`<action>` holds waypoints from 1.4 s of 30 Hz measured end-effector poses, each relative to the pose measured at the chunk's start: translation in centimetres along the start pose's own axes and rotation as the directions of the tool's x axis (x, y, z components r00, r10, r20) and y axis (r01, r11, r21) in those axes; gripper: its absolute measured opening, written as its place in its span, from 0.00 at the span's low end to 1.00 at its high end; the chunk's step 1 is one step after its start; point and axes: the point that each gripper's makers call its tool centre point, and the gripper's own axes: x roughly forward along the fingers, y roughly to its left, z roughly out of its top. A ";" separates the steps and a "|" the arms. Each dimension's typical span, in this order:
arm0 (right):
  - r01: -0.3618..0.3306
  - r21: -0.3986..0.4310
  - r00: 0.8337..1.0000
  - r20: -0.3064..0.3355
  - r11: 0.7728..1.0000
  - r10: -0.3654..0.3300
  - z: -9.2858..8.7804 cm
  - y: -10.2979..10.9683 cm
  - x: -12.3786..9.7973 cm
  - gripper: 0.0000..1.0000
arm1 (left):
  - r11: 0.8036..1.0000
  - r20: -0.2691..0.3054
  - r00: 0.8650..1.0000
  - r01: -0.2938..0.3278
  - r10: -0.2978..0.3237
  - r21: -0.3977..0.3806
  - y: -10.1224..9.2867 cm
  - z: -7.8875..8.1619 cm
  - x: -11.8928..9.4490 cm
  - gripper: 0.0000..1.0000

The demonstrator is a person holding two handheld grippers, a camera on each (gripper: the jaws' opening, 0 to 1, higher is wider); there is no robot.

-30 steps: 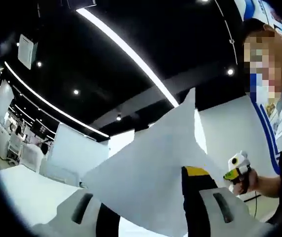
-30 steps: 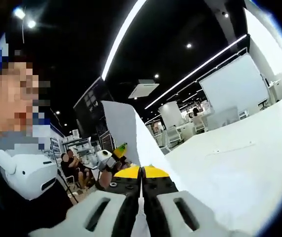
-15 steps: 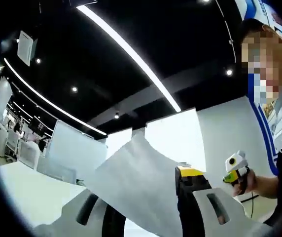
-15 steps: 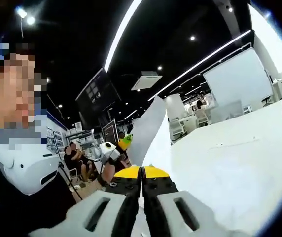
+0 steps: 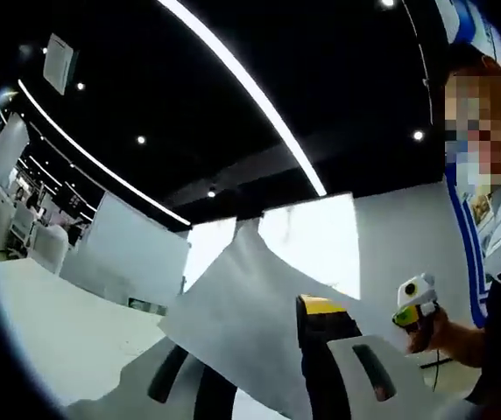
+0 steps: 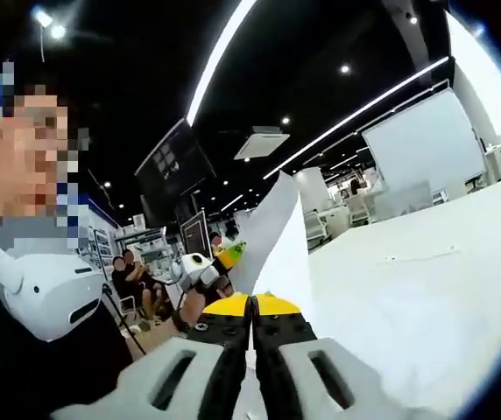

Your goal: Organize the stack of printing papers by aligning and flattening the scattered papers on the table

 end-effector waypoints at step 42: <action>0.094 -0.010 0.992 -0.079 0.996 -0.095 -2.5 -3.6 0.9 0.00 | 0.976 -0.123 0.986 -0.136 0.115 -0.173 3.3 -3.2 -2.5 0.06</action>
